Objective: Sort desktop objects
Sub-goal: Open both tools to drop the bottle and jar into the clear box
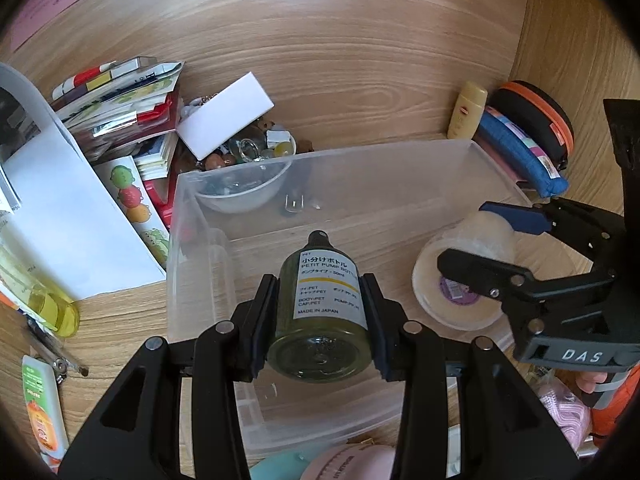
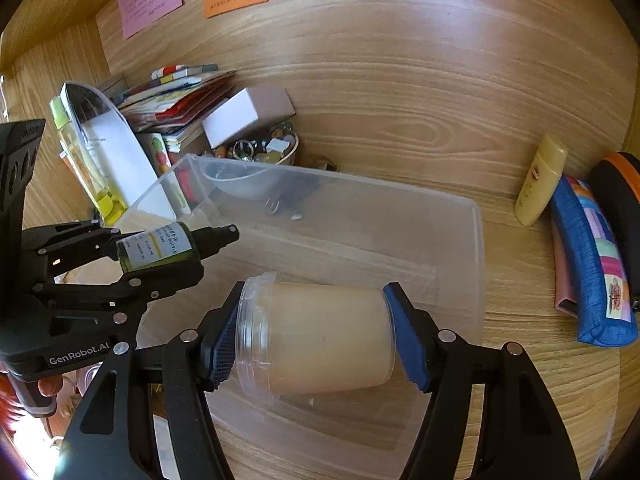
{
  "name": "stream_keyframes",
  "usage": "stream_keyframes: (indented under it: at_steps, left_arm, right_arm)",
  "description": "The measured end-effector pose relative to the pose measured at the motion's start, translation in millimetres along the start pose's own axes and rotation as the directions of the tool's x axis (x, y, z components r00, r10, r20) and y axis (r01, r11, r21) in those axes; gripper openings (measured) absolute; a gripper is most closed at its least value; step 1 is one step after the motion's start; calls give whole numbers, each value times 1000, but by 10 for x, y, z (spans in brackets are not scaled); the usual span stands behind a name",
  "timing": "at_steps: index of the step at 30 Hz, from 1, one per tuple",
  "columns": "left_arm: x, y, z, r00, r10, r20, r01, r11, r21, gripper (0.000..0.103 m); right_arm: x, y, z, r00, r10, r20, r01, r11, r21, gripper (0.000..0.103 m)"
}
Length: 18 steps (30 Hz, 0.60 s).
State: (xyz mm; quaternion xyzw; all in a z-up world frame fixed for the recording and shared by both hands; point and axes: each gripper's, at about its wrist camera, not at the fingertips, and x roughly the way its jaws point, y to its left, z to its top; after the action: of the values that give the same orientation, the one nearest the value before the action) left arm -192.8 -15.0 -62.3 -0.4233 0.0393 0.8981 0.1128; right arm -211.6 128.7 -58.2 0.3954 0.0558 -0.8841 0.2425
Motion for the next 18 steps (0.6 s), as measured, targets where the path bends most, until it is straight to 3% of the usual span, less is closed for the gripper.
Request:
stream_keyframes:
  at_steps: [7,9,14,18]
  left_arm:
    - [18,-65,-8,999,35,-8,-35,999,33,42]
    - [17,-65,-15,999,36,-8,-36,999,28,53]
    - [-12,-75,-30,999,43,-4,-43,999,22,57]
    - [-90,-70,-29,998,54,15,-54,998,12,69]
  right_arm:
    - [55,49,-30,1000,-19,-19,19,1000,-22,64]
    - [62,55,-29,1000,-24,-21,23,999,-26,64]
    - [76,79,-33,999,-44,-24,43,998,-43,65]
    - [-10,41,-8,1000,-18,10,18,1000,-24,65]
